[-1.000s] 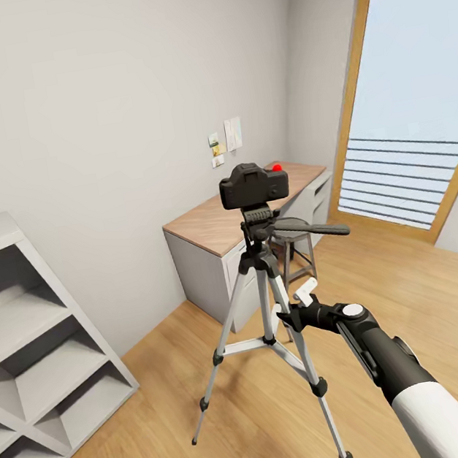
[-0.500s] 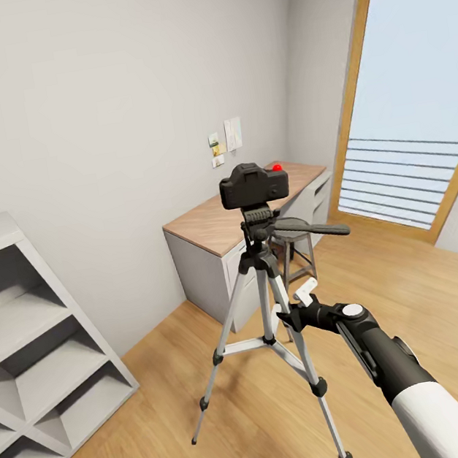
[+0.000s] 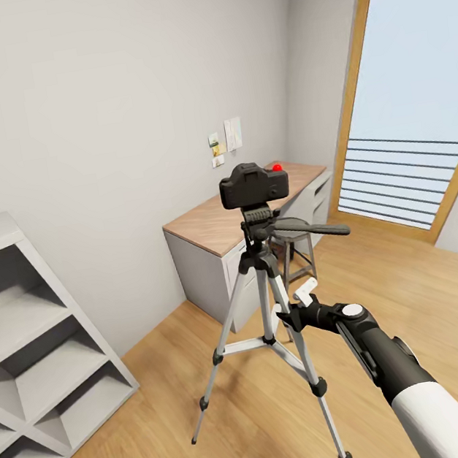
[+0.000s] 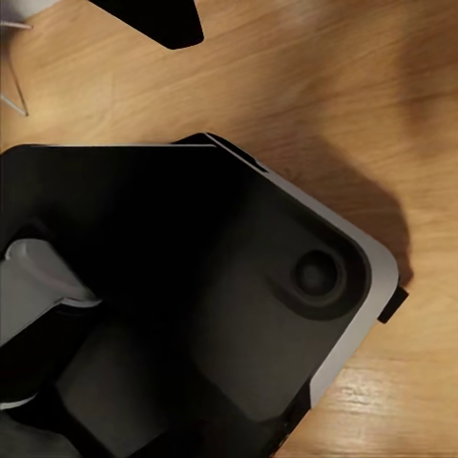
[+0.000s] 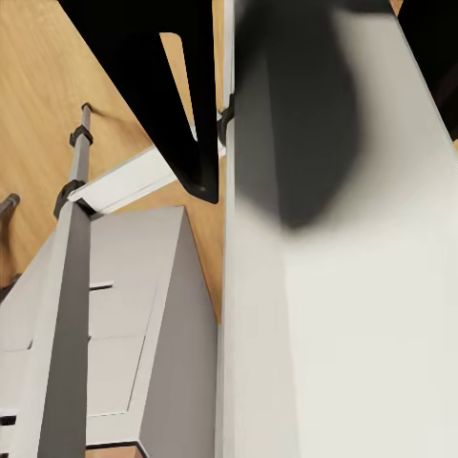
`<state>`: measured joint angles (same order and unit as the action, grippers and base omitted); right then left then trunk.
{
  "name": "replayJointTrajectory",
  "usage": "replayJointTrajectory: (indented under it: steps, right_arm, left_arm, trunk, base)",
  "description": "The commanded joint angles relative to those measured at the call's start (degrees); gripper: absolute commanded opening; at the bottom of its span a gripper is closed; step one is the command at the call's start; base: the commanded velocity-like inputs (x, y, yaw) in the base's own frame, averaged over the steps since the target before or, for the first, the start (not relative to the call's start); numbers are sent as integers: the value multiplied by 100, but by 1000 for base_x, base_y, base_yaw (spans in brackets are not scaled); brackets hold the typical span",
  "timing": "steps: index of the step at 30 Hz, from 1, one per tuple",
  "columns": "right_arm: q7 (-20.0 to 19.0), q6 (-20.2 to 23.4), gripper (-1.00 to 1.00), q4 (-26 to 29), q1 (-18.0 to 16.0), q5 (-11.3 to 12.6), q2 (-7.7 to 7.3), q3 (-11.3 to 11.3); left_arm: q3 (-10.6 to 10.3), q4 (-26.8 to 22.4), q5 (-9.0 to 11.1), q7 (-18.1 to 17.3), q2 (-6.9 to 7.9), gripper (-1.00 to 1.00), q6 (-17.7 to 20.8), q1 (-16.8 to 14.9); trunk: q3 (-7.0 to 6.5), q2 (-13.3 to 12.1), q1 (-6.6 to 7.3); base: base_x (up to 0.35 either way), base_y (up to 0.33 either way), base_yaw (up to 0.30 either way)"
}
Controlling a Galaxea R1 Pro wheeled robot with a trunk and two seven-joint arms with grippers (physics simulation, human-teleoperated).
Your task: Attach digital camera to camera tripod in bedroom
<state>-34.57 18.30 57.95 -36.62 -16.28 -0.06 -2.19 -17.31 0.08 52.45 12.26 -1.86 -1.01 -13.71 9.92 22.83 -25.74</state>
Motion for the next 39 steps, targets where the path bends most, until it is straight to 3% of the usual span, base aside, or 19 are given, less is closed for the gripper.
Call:
replayJointTrajectory:
  steps: [1, 7, 8, 25, 39]
  right_arm:
    - [-14, 370, -100, -133, -3, -215, -3, 8]
    - [-2, 367, -100, -136, -3, -209, -3, 8]
    - [-4, 366, 100, -139, -3, -204, -3, 8]
    - [-6, 367, 100, -143, -3, -185, -13, 17]
    - [-10, 375, 100, -215, -3, -183, -79, 24]
  left_arm:
    - [-47, 0, 47, 19, -3, 100, -11, -3]
    - [-45, -1, 52, 15, -6, 100, -12, 0]
    - [-46, 0, 50, 14, -6, 100, -13, 0]
    - [-53, -8, 5, 5, -15, 100, -5, 5]
    - [-53, -7, 11, 5, -24, 100, -10, 5]
  trunk:
    - [12, 9, -4]
    - [12, 9, -4]
    - [12, 9, -4]
    - [12, 9, -4]
    - [12, 9, -4]
  base:
    - [0, 0, 0]
    - [0, 0, 0]
    - [0, 0, 0]
    - [-16, -9, 0]
    - [-254, -123, 0]
